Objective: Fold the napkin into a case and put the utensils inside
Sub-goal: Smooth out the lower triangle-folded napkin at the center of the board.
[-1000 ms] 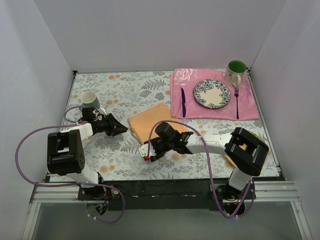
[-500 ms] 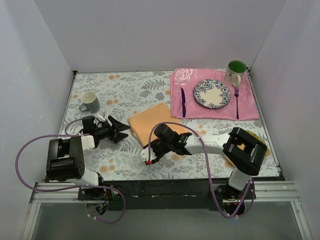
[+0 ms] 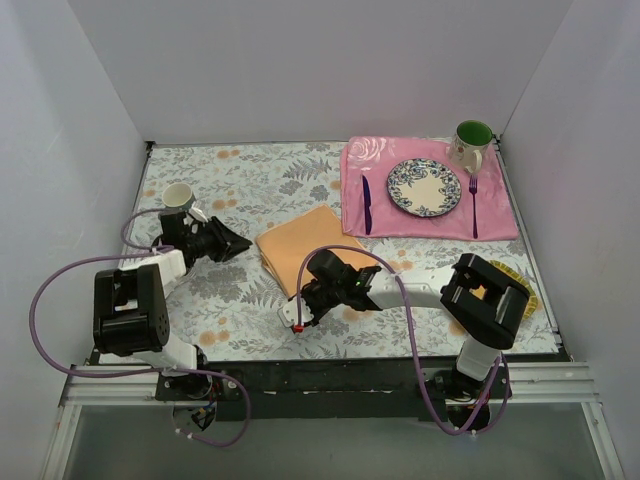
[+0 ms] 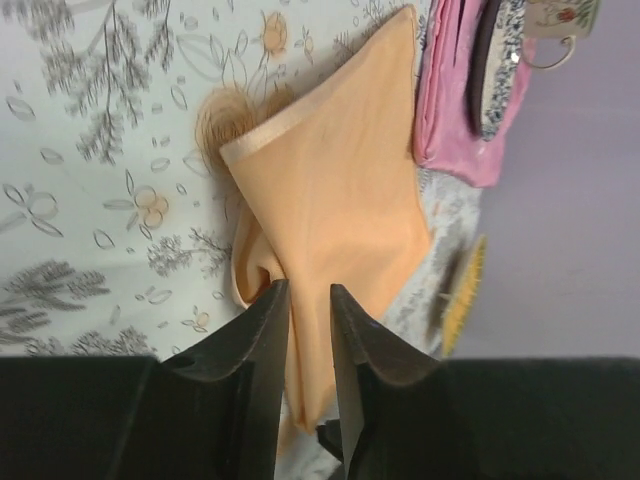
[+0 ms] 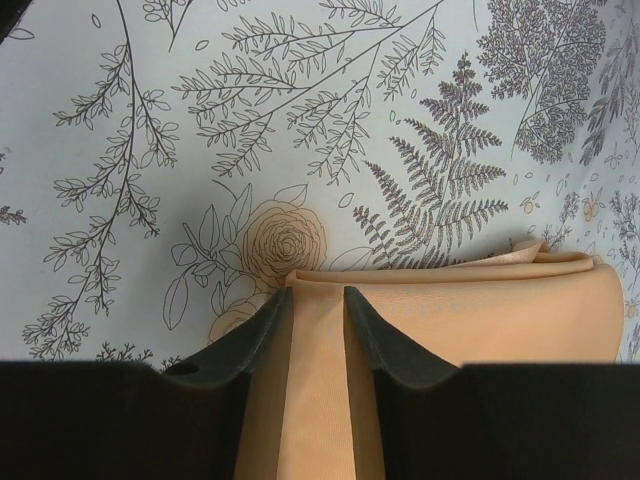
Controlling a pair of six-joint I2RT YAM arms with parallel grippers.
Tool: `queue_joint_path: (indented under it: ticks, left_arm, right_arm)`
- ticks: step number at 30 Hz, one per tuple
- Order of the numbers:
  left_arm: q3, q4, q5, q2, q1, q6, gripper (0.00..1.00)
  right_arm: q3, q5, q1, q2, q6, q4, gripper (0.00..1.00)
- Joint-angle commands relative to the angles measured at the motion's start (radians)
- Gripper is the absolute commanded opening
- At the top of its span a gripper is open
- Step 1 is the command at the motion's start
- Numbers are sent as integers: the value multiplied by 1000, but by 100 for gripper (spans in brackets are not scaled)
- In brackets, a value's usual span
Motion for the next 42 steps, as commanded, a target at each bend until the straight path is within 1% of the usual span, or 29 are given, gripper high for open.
queue_joint_path:
  ticks: [1,5,6,8,9,12,13,14,16,17,19,20,21,22,23,24,25,26,27,28,29,30,32,33,36,37,40,41,42]
  left_arm:
    - [84,-233,-61,-6,-5,283,25]
    - [71,-258,-49,-26,-6,333,29]
    - [65,-261,-44,-29,-5,336,29]
    - [62,-261,-20,-43,-6,357,29]
    - [64,-262,34,-55,-11,372,29]
    - [6,-169,138,-202,2,446,32]
    - [-39,-91,145,-251,3,458,33]
    - [-48,-68,164,-343,12,484,34]
    - [-26,-108,251,-396,19,556,37]
    - [-10,-151,276,-428,18,666,38]
    - [7,-252,309,-466,20,778,38]
    - [22,-291,325,-504,20,911,38]
    - [28,-337,351,-522,20,1001,38]
    - [38,-453,376,-537,20,1091,38]
    - [68,-538,411,-551,22,1189,37]
    - [90,-629,415,-557,20,1430,37]
    - [108,-820,407,-556,20,1524,37]
    - [123,-924,384,-549,20,1634,36]
    - [149,-1169,373,-543,22,1916,35]
    - [150,-1252,356,-551,22,2040,35]
    - [140,-1276,329,-566,22,2063,34]
    - [122,-1202,318,-592,25,1960,34]
    - [108,-1172,324,-649,26,1968,34]
    - [98,-1207,358,-658,25,2060,34]
    - [71,-1247,384,-689,25,2138,34]
    - [46,-1267,384,-701,23,2241,34]
    - [-39,-1368,367,-718,22,2446,34]
    - [-69,-1393,361,-747,22,2594,35]
    - [-102,-1373,361,-770,17,2630,36]
  right_arm:
    - [11,0,3,20,-19,19,31]
    - [14,3,5,12,-24,9,26]
    - [17,2,5,11,-27,-6,27]
    - [24,-13,5,-1,-30,-30,34]
    - [23,-15,5,-5,-37,-34,36]
    - [17,-24,5,0,-51,-37,41]
    - [17,-21,3,9,-54,-33,43]
    - [14,-18,3,14,-57,-30,43]
    - [12,-15,2,28,-57,-11,40]
    - [11,-12,2,32,-59,-10,37]
    - [11,-3,2,47,-56,2,28]
    - [6,6,2,51,-50,33,25]
    - [6,16,2,54,-45,41,19]
    - [15,29,2,64,-31,45,7]
    - [23,31,-6,68,-24,50,1]
    - [32,26,-9,75,-15,47,1]
    - [41,23,-14,78,-8,47,1]
    - [57,17,-26,80,8,49,1]
    - [63,13,-32,81,18,56,1]
    - [66,2,-38,81,34,68,1]
    - [72,-7,-50,83,62,78,1]
    - [74,-10,-55,89,76,110,1]
    - [90,-10,-69,100,119,147,1]
    - [100,-12,-73,116,136,179,1]
    - [185,-13,-96,167,194,184,1]
    - [204,-24,-103,176,203,181,1]
    - [248,-33,-118,202,236,196,1]
    - [261,-38,-126,207,240,193,1]
    - [268,-44,-127,213,246,190,1]
